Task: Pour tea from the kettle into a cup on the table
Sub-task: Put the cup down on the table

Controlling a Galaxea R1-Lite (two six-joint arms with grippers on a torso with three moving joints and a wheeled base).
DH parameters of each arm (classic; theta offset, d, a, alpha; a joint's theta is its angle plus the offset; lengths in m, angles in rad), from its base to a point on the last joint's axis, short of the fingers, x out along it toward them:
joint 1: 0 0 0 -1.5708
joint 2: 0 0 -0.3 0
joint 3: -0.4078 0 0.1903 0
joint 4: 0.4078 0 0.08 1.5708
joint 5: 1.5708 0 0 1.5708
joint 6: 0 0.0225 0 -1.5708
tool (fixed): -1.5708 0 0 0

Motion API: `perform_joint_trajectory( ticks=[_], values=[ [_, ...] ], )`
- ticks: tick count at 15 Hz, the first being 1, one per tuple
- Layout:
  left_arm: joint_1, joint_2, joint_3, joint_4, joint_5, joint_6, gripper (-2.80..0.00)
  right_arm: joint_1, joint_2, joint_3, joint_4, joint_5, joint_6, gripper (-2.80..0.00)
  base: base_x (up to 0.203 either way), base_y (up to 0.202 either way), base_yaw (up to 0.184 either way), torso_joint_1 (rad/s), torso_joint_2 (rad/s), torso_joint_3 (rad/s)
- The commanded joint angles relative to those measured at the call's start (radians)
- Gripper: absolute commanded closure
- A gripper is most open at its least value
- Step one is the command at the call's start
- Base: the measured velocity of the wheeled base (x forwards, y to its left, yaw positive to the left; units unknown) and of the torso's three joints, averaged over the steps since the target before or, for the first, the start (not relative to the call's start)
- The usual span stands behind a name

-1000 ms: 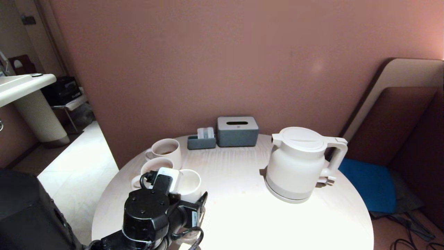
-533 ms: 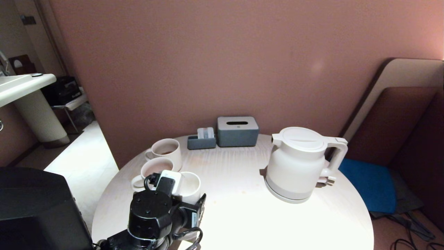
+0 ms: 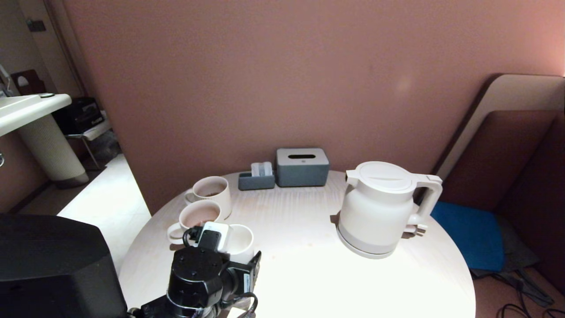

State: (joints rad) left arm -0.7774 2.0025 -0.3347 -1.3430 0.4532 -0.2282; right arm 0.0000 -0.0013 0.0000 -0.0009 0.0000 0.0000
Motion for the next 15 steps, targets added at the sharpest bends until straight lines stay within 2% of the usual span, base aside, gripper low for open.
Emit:
perform_joint_trajectory(
  ticks=[1,12,13,15],
  values=[
    [0.0,0.015,-0.003,-0.007,0.002,-0.002,0.0,0.0,0.001,0.0,-0.001,0.0,0.0,0.0,0.0,0.0,0.0,0.0,0.0,0.0],
    [-0.003,0.046,-0.021,-0.007,-0.001,0.0,0.0,0.0,0.001,0.0,-0.001,0.0,0.0,0.0,0.0,0.0,0.0,0.0,0.0,0.0],
    [-0.003,0.046,-0.021,-0.007,-0.001,0.0,-2.8,0.0,0.001,0.0,-0.001,0.0,0.0,0.0,0.0,0.0,0.0,0.0,0.0,0.0],
    [-0.004,0.041,-0.018,-0.007,0.001,0.003,-2.8,0.0,0.001,0.0,-0.001,0.0,0.0,0.0,0.0,0.0,0.0,0.0,0.0,0.0]
  ],
)
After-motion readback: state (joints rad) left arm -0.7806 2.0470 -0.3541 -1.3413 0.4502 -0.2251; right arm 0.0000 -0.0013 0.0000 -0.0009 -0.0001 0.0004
